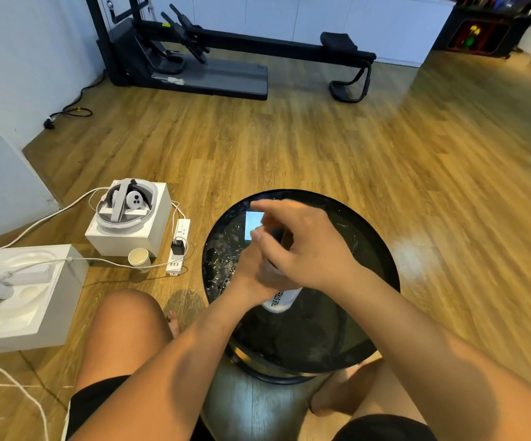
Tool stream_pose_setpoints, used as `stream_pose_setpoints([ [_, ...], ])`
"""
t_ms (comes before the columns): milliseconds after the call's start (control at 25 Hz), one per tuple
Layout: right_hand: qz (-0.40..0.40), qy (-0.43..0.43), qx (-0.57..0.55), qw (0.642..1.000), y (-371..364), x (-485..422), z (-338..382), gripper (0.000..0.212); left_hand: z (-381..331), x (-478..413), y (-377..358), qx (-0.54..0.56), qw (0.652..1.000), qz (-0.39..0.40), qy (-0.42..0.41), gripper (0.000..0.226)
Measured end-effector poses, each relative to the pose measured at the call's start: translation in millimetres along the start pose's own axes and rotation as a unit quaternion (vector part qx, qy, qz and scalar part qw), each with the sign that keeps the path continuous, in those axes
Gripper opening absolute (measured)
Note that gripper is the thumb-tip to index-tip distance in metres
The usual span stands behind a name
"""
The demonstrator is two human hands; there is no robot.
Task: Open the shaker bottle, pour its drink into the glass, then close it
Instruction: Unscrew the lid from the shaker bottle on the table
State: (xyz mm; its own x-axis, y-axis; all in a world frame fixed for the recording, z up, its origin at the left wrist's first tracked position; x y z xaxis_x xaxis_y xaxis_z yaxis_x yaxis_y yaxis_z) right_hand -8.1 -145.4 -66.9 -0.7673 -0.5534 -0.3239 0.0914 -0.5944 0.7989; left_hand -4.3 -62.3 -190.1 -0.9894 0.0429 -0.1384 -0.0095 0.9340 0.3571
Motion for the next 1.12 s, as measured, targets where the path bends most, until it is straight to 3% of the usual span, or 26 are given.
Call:
stream_pose_setpoints([
  [80, 0.011, -0.066, 0.084, 0.994, 1, -4, -13, 0.053, 12, -2, 2, -0.023, 0.997, -0.022, 0.073, 0.069],
  [160, 0.07, -0.098, 0.165, 0.979, -5, -3, -19, 0.061, 23, -2, 0, -0.023, 0.996, -0.026, 0.083, 0.08],
  [360, 0.096, -0.036, 0.14, 0.985, -3, -8, -14, 0.059, 16, -1, 0, -0.04, 0.997, -0.015, 0.062, 0.091],
  [440, 0.098, -0.018, 0.075, 0.992, -8, -8, -7, 0.054, 11, 0, -3, -0.006, 1.0, -0.005, 0.022, 0.083],
  [560, 0.041, 0.002, 0.004, 0.999, -10, 1, -2, 0.043, 4, 1, -3, 0.015, 1.0, 0.006, 0.002, 0.05],
  [680, -0.049, -0.028, -0.003, 0.998, 1, 5, -11, 0.037, 7, 0, 2, -0.01, 0.999, -0.016, 0.045, 0.065],
  [760, -0.033, -0.076, 0.096, 0.992, 2, 3, -18, 0.046, 12, 2, 4, -0.016, 0.997, -0.028, 0.075, 0.08],
  [880, 0.061, -0.102, 0.151, 0.981, -6, 1, -22, 0.058, 15, 1, 3, -0.007, 0.996, -0.022, 0.091, 0.079],
  [1120, 0.045, 0.026, 0.111, 0.992, -14, 2, 3, 0.047, -3, 6, 0, -0.019, 0.999, -0.014, -0.042, 0.048],
])
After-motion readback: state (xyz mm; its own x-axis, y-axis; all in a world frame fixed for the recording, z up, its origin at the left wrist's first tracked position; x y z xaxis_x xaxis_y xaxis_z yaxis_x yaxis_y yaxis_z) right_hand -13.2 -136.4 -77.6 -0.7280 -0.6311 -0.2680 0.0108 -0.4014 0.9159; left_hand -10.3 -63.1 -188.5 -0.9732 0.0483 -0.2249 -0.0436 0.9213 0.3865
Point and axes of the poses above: each hand's wrist, its own x-axis away from the middle knuckle, its own y-axis out of the back of the hand, z = x × y, the point moved 4 cm from there along -x, towards the middle knuckle, and after that the axes turned 1 degree about -y, right-handed, at the moved point
